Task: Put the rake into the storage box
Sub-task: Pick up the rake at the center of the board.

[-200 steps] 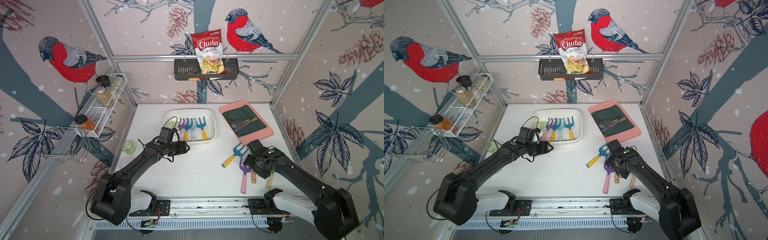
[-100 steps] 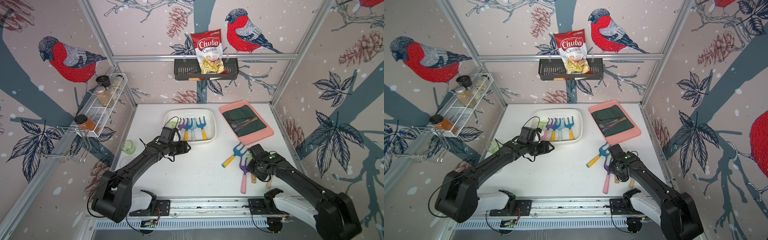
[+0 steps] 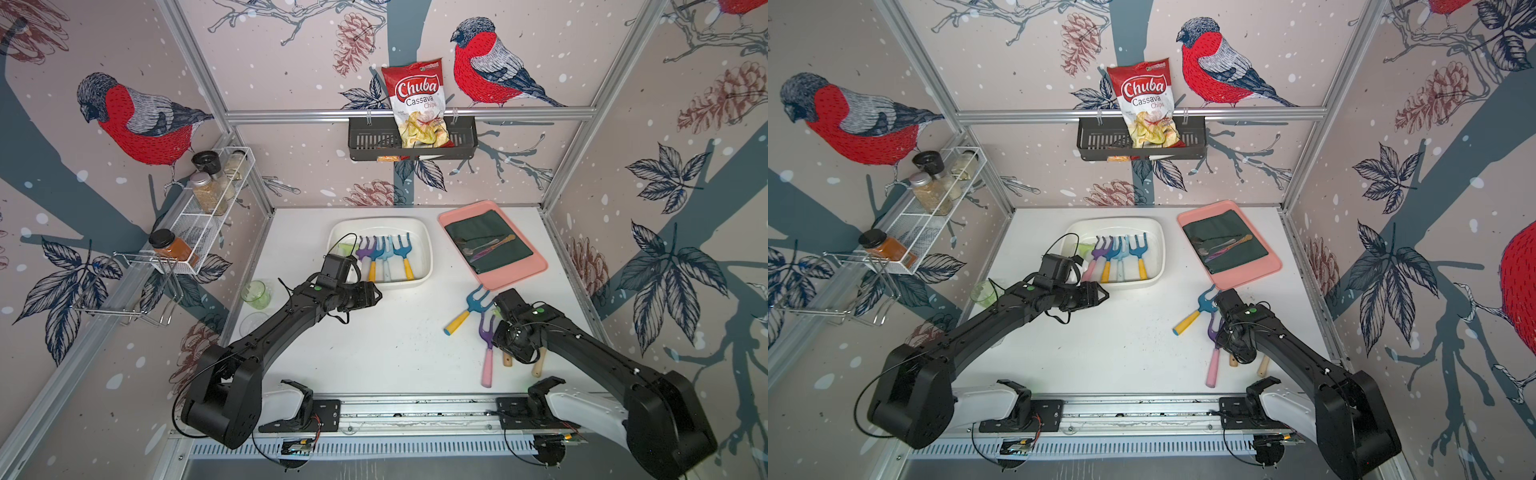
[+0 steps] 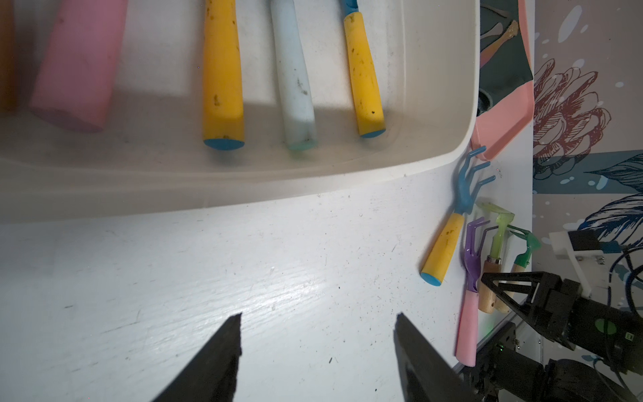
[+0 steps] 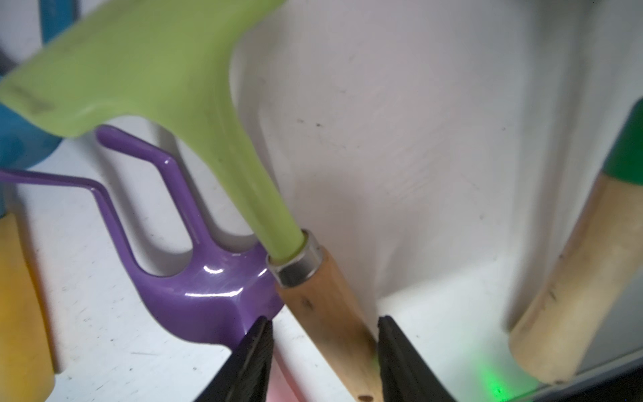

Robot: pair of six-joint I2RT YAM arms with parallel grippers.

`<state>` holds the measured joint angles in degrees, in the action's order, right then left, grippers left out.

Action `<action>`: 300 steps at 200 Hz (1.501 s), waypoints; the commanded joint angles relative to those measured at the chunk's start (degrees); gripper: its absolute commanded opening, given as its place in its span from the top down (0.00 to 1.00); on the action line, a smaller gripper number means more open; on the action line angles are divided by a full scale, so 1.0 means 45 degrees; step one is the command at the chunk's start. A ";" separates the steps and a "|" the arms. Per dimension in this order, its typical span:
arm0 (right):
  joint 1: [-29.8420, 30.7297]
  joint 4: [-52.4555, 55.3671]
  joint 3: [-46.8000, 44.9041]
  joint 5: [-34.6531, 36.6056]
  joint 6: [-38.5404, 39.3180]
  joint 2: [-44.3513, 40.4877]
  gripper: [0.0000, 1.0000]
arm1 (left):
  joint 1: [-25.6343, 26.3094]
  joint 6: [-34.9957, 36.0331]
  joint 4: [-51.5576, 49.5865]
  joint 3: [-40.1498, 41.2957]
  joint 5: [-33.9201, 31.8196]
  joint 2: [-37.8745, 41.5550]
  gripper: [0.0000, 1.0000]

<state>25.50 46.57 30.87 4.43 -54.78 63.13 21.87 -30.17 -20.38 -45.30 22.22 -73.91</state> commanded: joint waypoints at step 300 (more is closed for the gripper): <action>0.3491 -0.0932 0.8040 -0.1859 0.2730 0.2781 0.82 | 0.0064 -0.1863 0.2213 -0.3193 0.2800 -0.0748 0.30</action>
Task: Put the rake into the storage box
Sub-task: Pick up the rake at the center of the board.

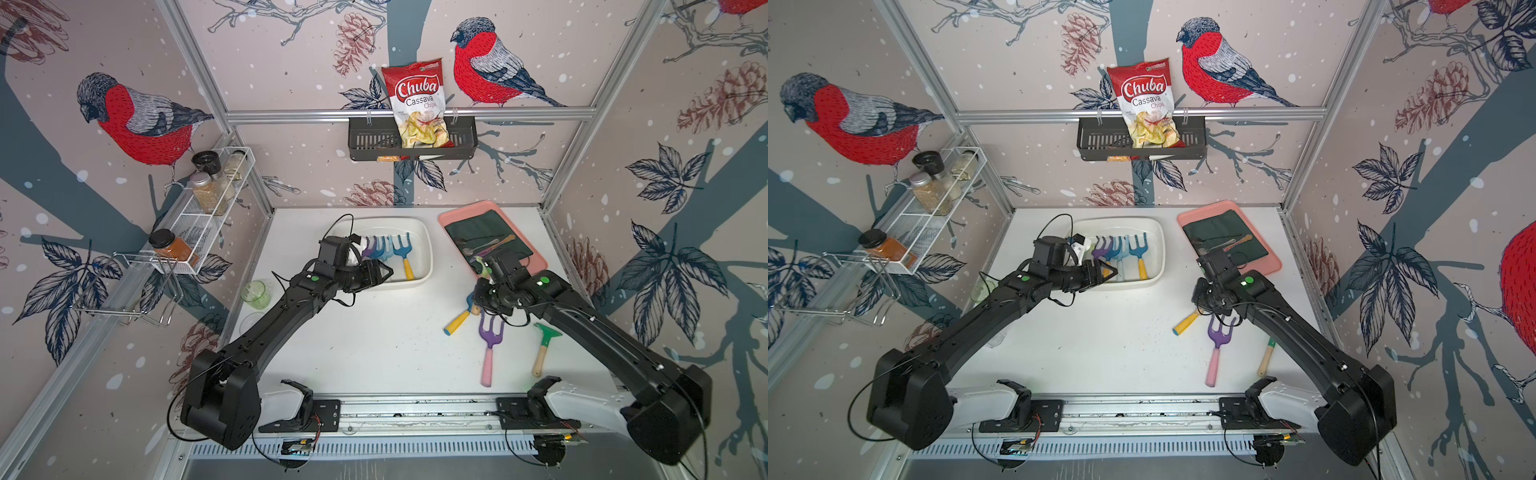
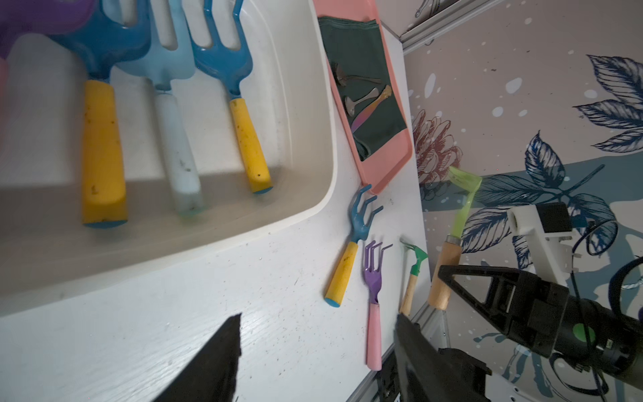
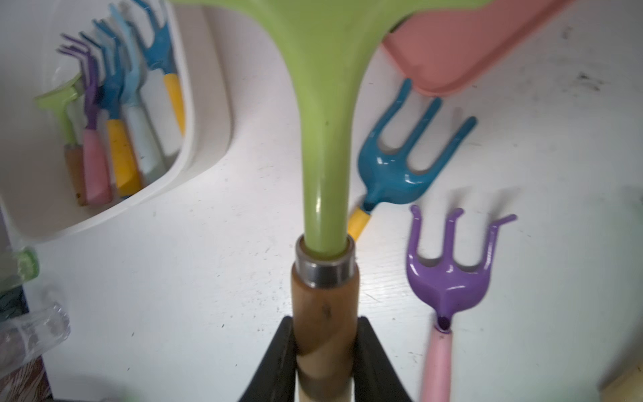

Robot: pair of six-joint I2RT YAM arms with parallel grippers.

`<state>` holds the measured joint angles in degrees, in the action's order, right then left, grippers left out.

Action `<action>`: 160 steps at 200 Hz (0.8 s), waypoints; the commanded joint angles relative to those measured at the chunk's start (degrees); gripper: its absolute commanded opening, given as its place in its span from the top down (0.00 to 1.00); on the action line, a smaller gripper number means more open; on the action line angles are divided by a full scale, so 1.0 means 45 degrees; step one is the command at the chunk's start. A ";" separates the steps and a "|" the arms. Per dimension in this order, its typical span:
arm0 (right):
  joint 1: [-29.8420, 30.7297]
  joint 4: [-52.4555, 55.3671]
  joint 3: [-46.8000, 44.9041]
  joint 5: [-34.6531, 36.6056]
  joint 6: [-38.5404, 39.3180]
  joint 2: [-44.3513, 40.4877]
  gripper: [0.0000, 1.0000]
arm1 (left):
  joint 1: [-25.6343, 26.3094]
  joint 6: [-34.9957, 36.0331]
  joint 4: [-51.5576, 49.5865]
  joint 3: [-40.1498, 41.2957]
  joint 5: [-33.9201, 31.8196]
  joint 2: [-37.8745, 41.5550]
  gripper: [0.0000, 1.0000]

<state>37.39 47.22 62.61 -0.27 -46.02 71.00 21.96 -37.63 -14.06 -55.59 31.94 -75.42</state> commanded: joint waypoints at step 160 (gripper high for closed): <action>0.2943 -0.1599 0.4830 -0.1326 0.2443 0.5214 0.83 | -0.0338 -0.0357 0.1266 -0.2386 0.0669 -0.1615 0.32</action>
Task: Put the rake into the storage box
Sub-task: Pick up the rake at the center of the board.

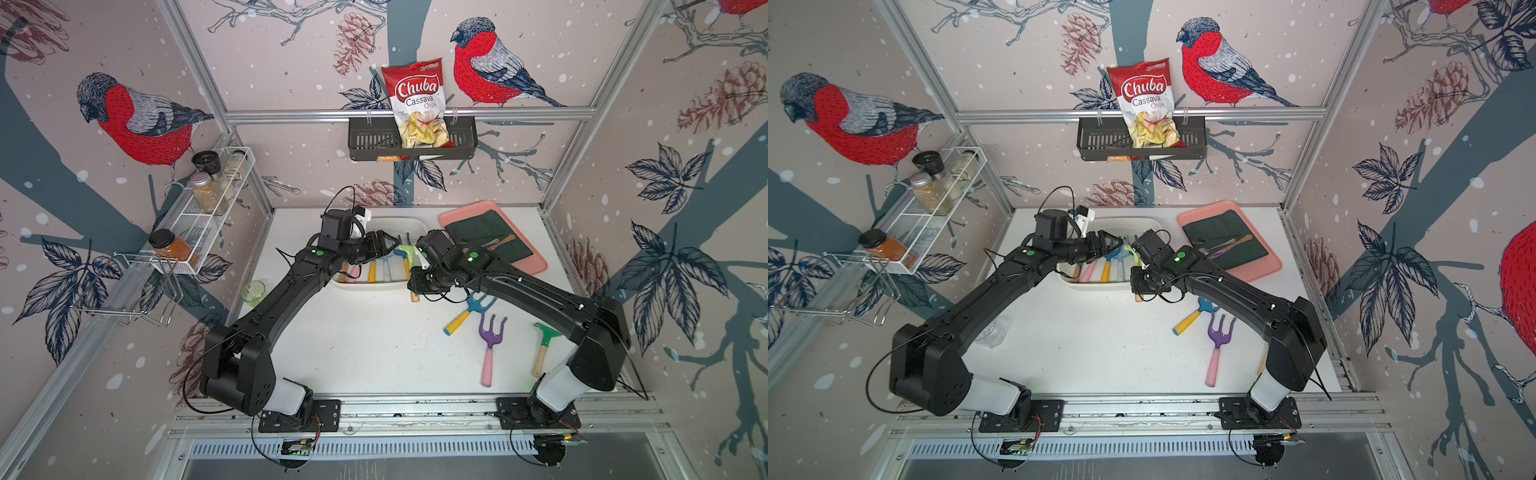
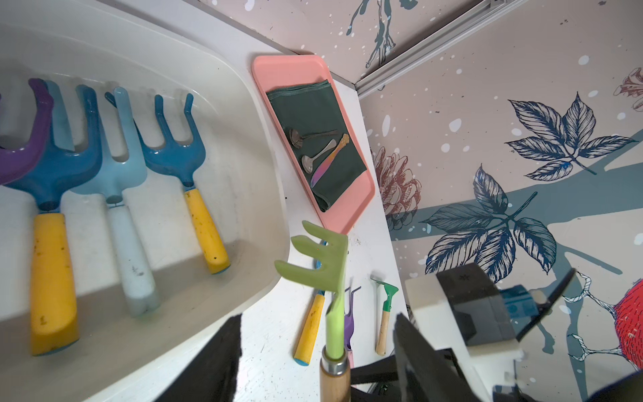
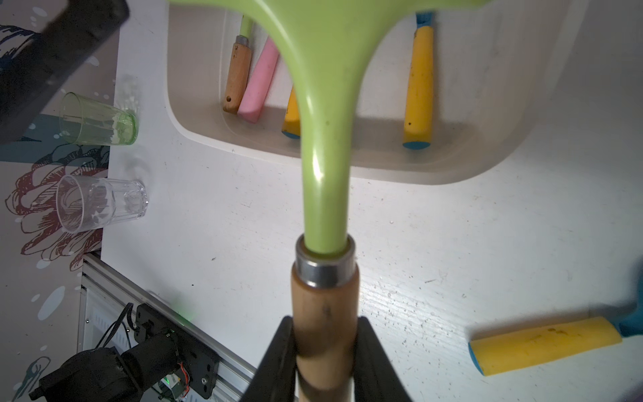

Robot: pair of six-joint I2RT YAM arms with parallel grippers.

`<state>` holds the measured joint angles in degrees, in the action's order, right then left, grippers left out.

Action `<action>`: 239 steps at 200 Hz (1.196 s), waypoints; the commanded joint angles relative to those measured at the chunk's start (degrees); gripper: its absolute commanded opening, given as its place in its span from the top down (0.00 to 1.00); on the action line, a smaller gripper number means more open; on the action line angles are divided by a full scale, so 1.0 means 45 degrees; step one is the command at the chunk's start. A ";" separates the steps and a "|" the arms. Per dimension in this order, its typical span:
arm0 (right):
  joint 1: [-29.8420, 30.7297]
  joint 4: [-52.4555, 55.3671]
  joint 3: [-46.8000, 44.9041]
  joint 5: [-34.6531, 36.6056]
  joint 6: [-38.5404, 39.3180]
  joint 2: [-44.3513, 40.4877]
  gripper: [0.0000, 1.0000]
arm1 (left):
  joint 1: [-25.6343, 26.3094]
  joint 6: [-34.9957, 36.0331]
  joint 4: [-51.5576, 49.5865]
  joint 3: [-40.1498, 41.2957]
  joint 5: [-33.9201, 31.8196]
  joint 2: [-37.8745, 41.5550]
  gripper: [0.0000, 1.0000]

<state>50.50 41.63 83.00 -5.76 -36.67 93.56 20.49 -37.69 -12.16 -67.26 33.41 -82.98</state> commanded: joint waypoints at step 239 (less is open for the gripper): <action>0.0574 -0.0460 0.1459 -0.1220 0.0359 0.1316 0.83 | 0.0350 -0.0335 0.1809 0.0731 0.0015 -0.0583 0.88</action>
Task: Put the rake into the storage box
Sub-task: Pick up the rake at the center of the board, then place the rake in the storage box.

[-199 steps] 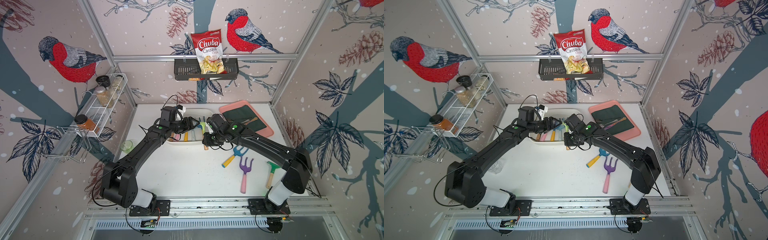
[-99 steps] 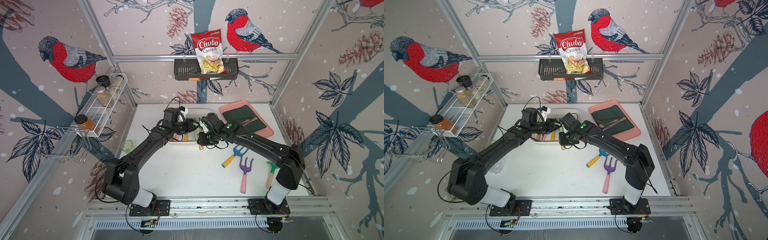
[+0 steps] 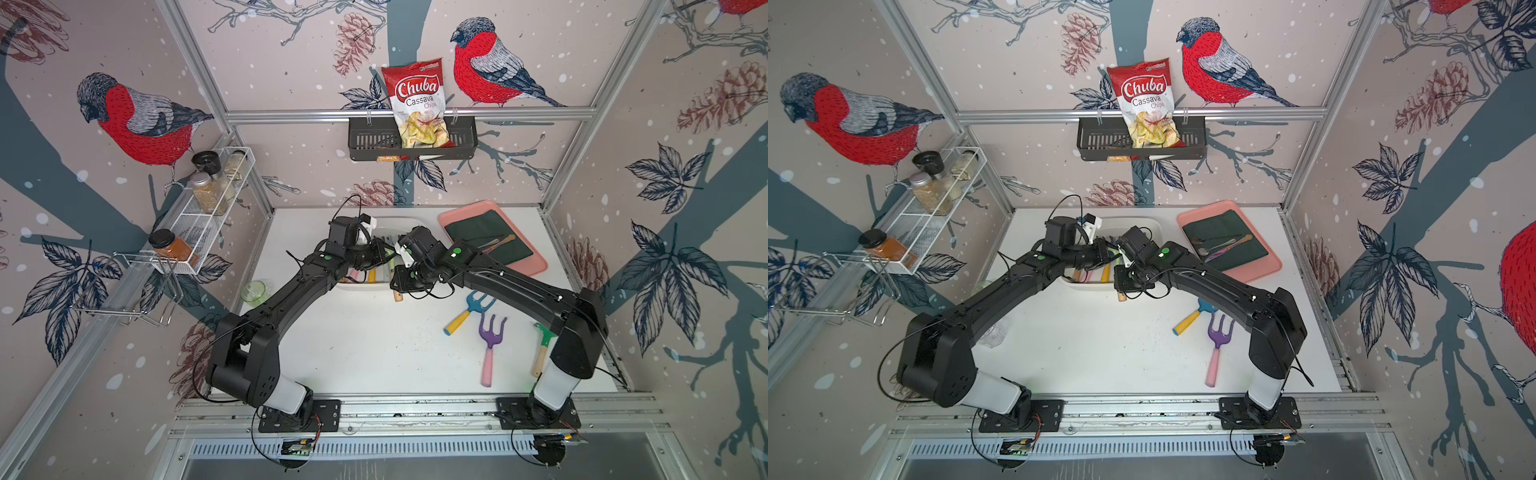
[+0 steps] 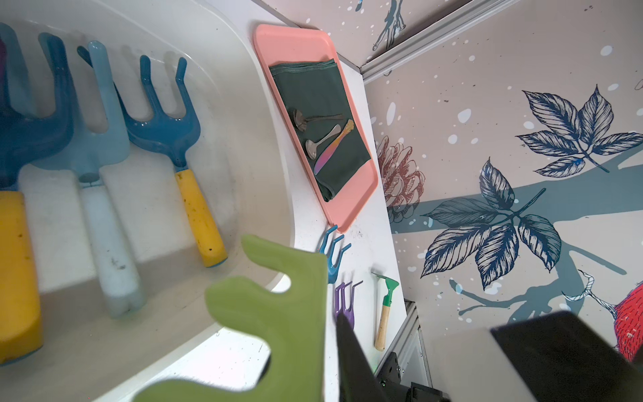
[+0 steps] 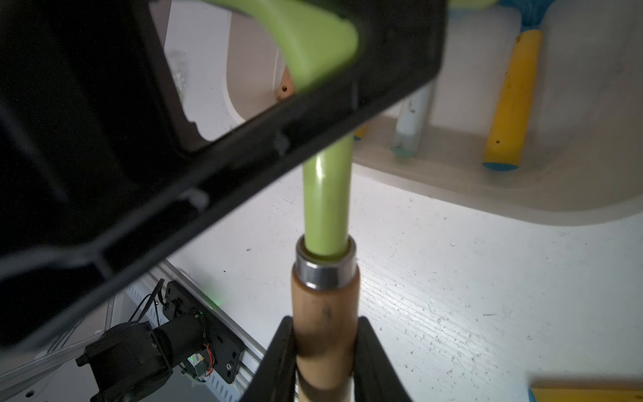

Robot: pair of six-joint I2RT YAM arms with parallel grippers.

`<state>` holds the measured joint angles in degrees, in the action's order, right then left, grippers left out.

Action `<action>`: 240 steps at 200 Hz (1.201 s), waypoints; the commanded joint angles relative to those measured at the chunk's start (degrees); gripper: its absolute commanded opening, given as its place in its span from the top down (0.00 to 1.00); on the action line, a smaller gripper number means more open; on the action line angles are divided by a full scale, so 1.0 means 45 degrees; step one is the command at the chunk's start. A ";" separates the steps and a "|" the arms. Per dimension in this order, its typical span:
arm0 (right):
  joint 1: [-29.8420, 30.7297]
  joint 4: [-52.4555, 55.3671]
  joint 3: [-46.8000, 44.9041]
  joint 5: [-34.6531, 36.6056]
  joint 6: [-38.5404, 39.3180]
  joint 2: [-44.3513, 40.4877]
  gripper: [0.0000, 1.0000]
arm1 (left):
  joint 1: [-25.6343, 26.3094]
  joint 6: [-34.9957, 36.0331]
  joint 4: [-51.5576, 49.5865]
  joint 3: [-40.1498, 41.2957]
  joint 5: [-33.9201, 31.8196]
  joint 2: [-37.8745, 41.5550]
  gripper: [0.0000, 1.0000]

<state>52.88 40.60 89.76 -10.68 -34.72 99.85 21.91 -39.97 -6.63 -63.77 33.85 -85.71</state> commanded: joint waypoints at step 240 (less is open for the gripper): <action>-0.5284 -0.0148 -0.5345 0.0440 -0.0154 -0.6712 0.20 | -0.0025 0.2409 0.0032 -0.6822 0.1145 -0.7895 0.95</action>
<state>30.94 38.96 66.67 -7.57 -37.21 71.55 21.91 -31.35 -8.19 -91.02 36.62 -117.38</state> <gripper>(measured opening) 0.798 0.095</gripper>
